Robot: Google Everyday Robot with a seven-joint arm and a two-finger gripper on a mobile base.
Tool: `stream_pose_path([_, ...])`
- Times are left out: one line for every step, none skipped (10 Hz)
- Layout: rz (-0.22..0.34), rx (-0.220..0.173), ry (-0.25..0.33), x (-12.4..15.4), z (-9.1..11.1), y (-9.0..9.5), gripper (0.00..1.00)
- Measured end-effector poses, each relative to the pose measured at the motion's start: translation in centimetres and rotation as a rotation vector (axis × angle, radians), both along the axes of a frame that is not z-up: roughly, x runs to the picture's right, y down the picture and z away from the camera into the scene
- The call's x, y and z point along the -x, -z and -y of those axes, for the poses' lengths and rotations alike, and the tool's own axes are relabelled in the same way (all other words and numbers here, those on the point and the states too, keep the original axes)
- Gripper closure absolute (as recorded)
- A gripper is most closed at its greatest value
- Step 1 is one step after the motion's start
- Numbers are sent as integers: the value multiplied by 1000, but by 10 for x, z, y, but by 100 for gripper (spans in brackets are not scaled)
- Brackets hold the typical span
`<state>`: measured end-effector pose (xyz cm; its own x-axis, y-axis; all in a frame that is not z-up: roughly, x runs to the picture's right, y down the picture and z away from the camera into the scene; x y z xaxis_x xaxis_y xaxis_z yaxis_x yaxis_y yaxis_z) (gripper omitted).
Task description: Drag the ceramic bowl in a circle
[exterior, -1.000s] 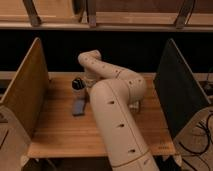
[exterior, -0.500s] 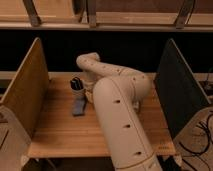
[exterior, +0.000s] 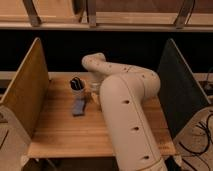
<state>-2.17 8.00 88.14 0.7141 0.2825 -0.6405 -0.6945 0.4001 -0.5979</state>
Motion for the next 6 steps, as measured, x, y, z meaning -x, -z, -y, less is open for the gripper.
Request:
stream_pose_path([-32,-14,1,-13,8,-6,100])
stream_pose_path([-43,-23,-1,-19,14,-12,100])
stream_pose_path([-40,-35,0,-23,19,-24,100])
stream_pose_path([-21,-47,-8,-20,24,-36,100])
stream_pose_path([12,-57,-14,-12,26,-52,100])
stream_pose_path([36,-60,-14,-4,27,-61,100])
